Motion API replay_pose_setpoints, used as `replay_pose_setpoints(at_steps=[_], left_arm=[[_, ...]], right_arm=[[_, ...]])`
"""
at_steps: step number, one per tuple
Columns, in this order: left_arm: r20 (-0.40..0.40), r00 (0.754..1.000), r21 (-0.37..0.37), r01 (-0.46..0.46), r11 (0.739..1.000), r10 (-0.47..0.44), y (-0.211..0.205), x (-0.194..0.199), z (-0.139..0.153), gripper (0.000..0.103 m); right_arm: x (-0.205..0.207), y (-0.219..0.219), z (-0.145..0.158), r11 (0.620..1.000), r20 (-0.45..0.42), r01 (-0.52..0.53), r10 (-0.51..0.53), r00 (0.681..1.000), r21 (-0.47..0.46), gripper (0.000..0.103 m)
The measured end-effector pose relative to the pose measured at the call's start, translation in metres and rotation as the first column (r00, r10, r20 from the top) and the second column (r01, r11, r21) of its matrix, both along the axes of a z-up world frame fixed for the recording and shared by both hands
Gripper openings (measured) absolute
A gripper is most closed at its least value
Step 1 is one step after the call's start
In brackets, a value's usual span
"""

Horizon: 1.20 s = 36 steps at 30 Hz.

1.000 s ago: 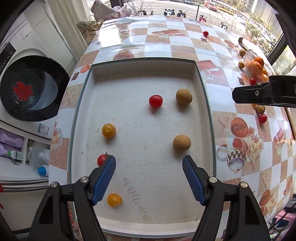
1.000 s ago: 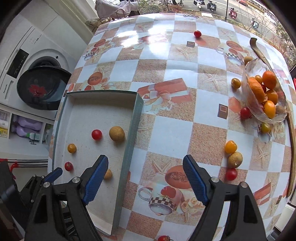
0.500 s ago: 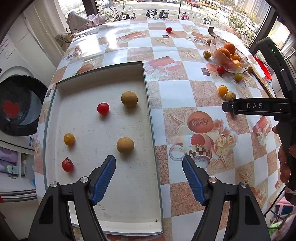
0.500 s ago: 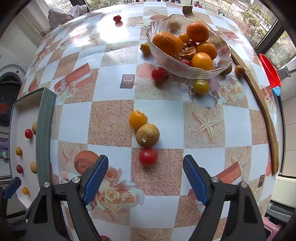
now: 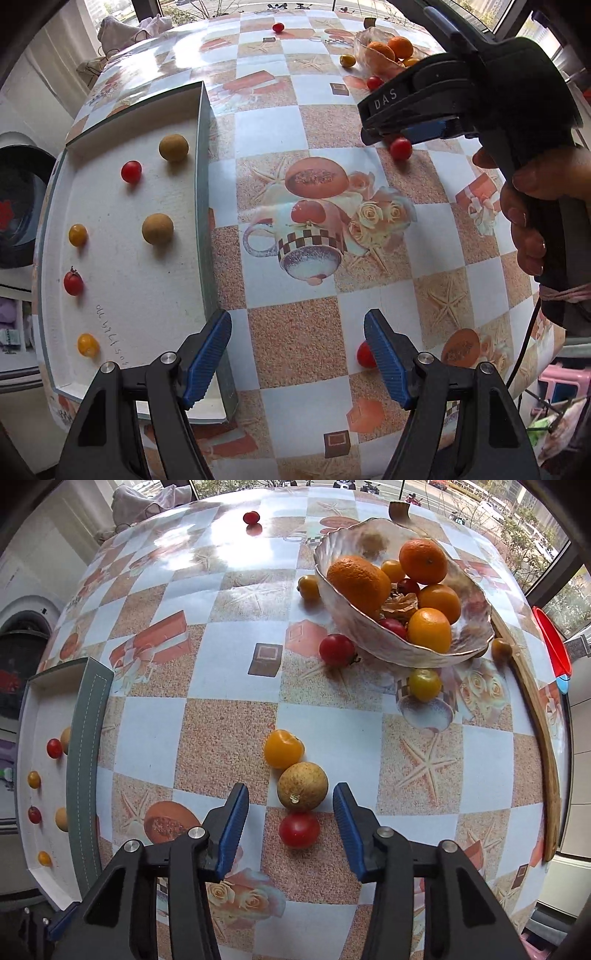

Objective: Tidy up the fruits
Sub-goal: 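Grasp a red cherry tomato with the left tool while the right tool grasps a brown fruit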

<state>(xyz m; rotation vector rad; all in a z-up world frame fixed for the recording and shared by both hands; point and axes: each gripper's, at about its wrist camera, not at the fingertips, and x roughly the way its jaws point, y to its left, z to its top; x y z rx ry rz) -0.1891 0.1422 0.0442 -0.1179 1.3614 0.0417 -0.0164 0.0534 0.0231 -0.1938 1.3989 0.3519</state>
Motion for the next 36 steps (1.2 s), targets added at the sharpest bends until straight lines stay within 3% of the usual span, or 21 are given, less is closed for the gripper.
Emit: replay_pose_setpoints(at_steps=[6, 10, 15, 16, 21, 25, 27, 29, 33, 36], left_arm=[[-0.038, 0.999, -0.021, 0.032, 0.999, -0.033, -0.027, -0.007, -0.019, 0.075], [-0.053, 0.998, -0.02, 0.021, 1.0, -0.022, -0.034, -0.005, -0.028, 0.075], [-0.057, 0.998, -0.006, 0.012, 1.0, -0.012, -0.039, -0.002, -0.031, 0.074], [-0.058, 0.998, -0.002, 0.01, 1.0, -0.01, -0.039, -0.002, -0.032, 0.068], [-0.048, 0.999, 0.025, 0.015, 1.0, -0.014, -0.049, 0.003, -0.033, 0.059], [-0.037, 0.999, 0.014, 0.025, 1.0, -0.024, -0.051, 0.002, -0.03, 0.039], [-0.034, 0.999, 0.005, 0.022, 1.0, -0.022, -0.05, 0.003, -0.03, 0.038], [-0.032, 0.999, -0.003, 0.018, 1.0, -0.018, -0.048, 0.0, -0.027, 0.03], [-0.031, 1.0, -0.056, -0.001, 0.998, 0.0, -0.034, 0.0, -0.025, 0.03], [-0.03, 0.999, -0.052, 0.011, 0.999, -0.013, -0.031, -0.001, -0.025, 0.03]], right_arm=[[0.002, 0.004, -0.001, 1.0, 0.022, -0.022, 0.022, 1.0, -0.002, 0.047], [0.003, -0.006, 0.0, 1.0, 0.029, -0.006, 0.006, 1.0, 0.005, 0.03], [0.002, -0.03, 0.003, 0.998, 0.02, 0.053, -0.054, 0.998, 0.023, 0.03], [0.0, -0.036, 0.004, 0.997, 0.018, 0.067, -0.067, 0.998, 0.03, 0.03], [-0.011, -0.062, 0.012, 0.994, 0.018, 0.106, -0.107, 0.994, 0.038, 0.03], [-0.021, -0.085, 0.017, 0.988, 0.006, 0.146, -0.146, 0.989, 0.046, 0.03], [-0.028, -0.096, 0.017, 0.985, -0.013, 0.165, -0.165, 0.986, 0.051, 0.03], [-0.038, -0.109, 0.016, 0.981, -0.028, 0.185, -0.184, 0.982, 0.054, 0.03], [-0.058, -0.13, 0.015, 0.973, -0.057, 0.222, -0.219, 0.974, 0.056, 0.03], [-0.071, -0.14, 0.013, 0.969, -0.076, 0.241, -0.236, 0.969, 0.054, 0.03]])
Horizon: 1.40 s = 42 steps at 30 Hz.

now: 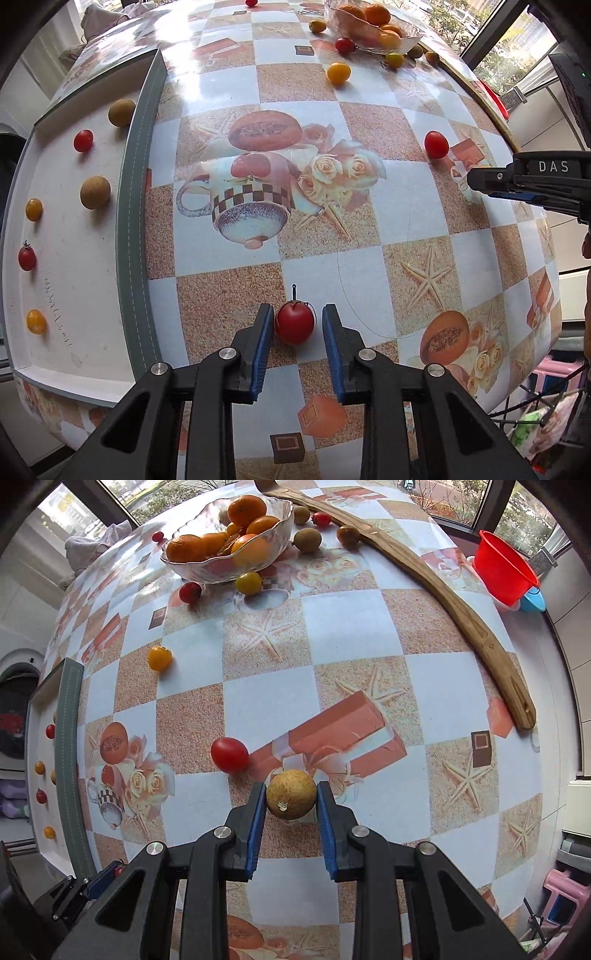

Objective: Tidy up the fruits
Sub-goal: 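Carry the red cherry tomato and brown fruit into the white tray and open both tools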

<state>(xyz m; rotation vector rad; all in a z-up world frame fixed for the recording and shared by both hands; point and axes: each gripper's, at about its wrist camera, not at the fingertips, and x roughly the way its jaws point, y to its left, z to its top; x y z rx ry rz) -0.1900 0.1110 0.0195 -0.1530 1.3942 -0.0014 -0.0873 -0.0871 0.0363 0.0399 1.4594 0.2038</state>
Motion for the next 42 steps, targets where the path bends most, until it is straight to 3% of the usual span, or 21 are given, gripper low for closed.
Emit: replay_pose_setpoints(at_steps=[8, 10, 19, 29, 42], left_arm=[[-0.008, 1.0, 0.025, 0.019, 0.999, -0.019, -0.012, 0.003, -0.005, 0.028], [-0.012, 1.0, 0.011, 0.015, 1.0, -0.014, -0.011, 0.005, -0.004, 0.02], [0.0, 1.0, -0.053, -0.028, 0.998, 0.028, 0.008, 0.012, 0.011, 0.02], [0.08, 0.994, -0.076, -0.069, 0.995, 0.075, 0.043, 0.006, 0.049, 0.02], [0.112, 0.971, -0.02, -0.209, 0.978, 0.21, 0.119, -0.007, 0.057, 0.02]], right_arm=[[-0.025, -0.019, -0.002, 0.999, -0.037, 0.035, -0.035, 0.999, 0.009, 0.03], [-0.028, -0.021, 0.001, 0.999, -0.039, 0.034, -0.033, 0.999, 0.012, 0.03], [-0.028, -0.006, 0.018, 0.999, -0.024, -0.006, 0.006, 1.0, 0.032, 0.03], [-0.017, 0.044, 0.04, 0.994, 0.009, -0.096, 0.095, 0.995, 0.053, 0.03], [-0.012, 0.142, 0.055, 0.958, 0.029, -0.271, 0.27, 0.963, 0.089, 0.029]])
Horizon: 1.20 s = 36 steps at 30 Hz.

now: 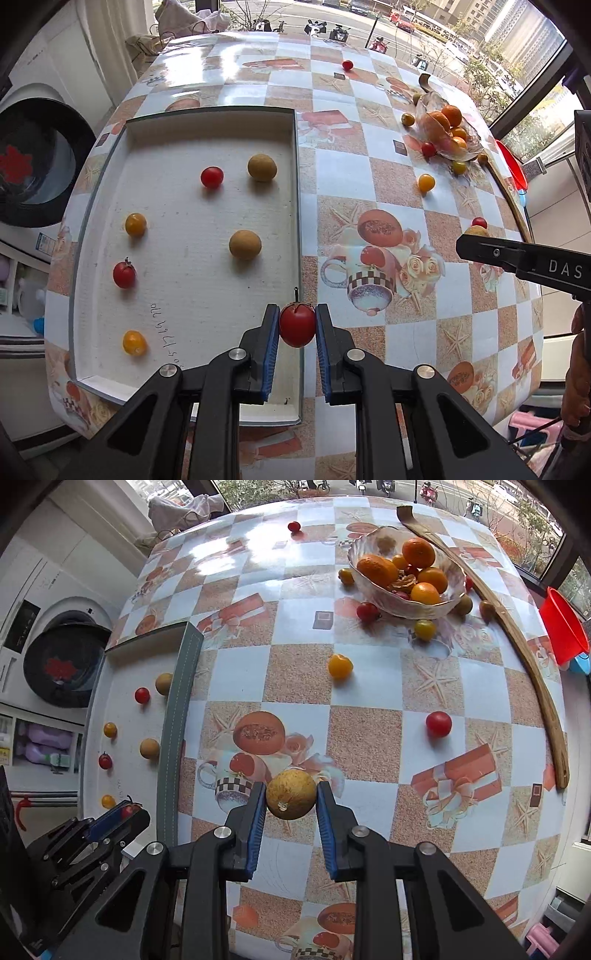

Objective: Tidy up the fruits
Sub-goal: 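Carry the red cherry tomato and brown fruit into the white tray and open both tools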

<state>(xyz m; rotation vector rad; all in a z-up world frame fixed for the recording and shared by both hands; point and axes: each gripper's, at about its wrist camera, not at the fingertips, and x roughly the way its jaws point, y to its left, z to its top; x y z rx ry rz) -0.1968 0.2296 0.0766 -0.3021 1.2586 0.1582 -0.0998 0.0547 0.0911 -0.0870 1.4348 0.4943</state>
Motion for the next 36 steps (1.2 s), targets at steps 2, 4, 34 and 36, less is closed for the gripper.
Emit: replay_pose_setpoints(at_steps=[2, 4, 34, 36], left_arm=[[0.0, 1.0, 0.009, -0.028, 1.0, 0.028, 0.014, -0.003, -0.001, 0.02], [-0.002, 0.999, 0.015, -0.053, 0.998, 0.053, 0.028, -0.006, -0.004, 0.02], [-0.07, 0.991, 0.047, -0.108, 0.993, 0.111, 0.082, -0.007, -0.054, 0.021], [-0.074, 0.992, 0.052, -0.103, 0.993, 0.107, 0.08, -0.006, -0.055, 0.021]], right_arm=[[0.0, 0.018, 0.0, 0.999, 0.0, -0.031, 0.031, 1.0, 0.007, 0.03], [0.0, 0.036, 0.0, 0.998, -0.002, -0.06, 0.06, 0.998, 0.014, 0.03], [0.014, 0.2, -0.068, 0.962, -0.075, -0.269, 0.265, 0.961, -0.051, 0.03], [0.013, 0.202, -0.067, 0.959, -0.057, -0.278, 0.275, 0.96, -0.059, 0.03]])
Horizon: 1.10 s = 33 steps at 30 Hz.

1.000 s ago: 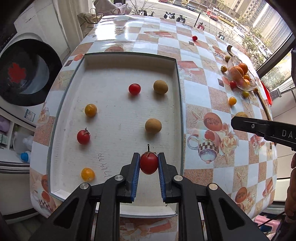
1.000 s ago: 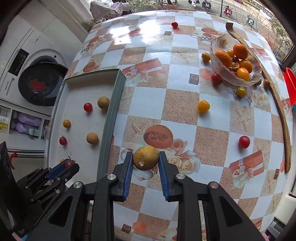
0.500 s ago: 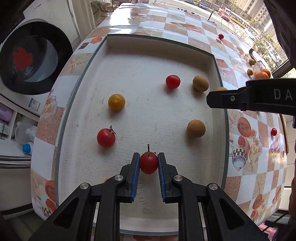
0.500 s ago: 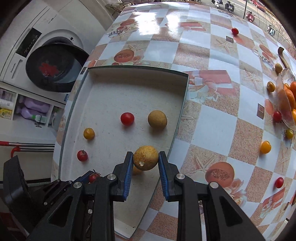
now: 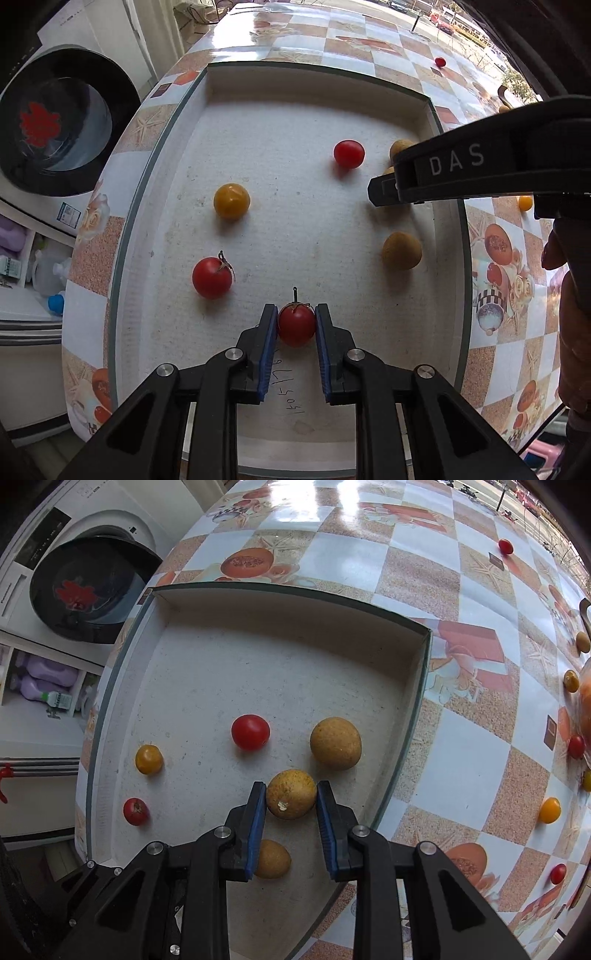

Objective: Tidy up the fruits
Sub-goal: 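Carry the red cherry tomato and brown fruit into the white tray and open both tools, then grasp a yellow tomato with the left tool while the right tool grasps a red cherry tomato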

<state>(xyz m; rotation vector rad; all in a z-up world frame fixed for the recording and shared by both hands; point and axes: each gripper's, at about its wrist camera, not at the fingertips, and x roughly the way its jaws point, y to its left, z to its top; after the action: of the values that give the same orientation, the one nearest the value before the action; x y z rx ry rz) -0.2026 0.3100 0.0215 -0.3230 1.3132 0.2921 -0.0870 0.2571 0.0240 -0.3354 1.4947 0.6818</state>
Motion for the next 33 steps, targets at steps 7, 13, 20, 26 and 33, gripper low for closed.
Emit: replay_pose_setpoints(at_steps=[7, 13, 20, 26, 33], left_arm=[[0.022, 1.0, 0.049, 0.004, 0.999, -0.005, -0.005, 0.0, 0.008, 0.076], [-0.012, 1.0, 0.054, 0.015, 0.998, -0.015, -0.007, -0.001, 0.01, 0.076], [-0.019, 0.999, 0.073, 0.036, 0.997, -0.035, -0.017, -0.001, 0.024, 0.076], [-0.012, 0.994, 0.101, 0.107, 0.989, -0.106, -0.043, 0.01, 0.039, 0.076], [0.006, 0.978, 0.117, 0.208, 0.971, -0.211, -0.085, 0.041, 0.051, 0.076]], right_arm=[[0.004, 0.008, 0.003, 1.0, -0.027, -0.004, 0.005, 1.0, 0.027, 0.06], [0.01, 0.0, 0.026, 0.991, -0.046, 0.047, -0.041, 0.998, 0.127, 0.082], [0.018, -0.037, 0.055, 0.978, -0.027, 0.137, -0.135, 0.991, 0.158, 0.085], [0.026, -0.1, 0.059, 0.966, -0.007, 0.226, -0.227, 0.974, 0.124, 0.085], [0.031, -0.189, 0.042, 0.927, 0.007, 0.372, -0.373, 0.928, 0.046, 0.085]])
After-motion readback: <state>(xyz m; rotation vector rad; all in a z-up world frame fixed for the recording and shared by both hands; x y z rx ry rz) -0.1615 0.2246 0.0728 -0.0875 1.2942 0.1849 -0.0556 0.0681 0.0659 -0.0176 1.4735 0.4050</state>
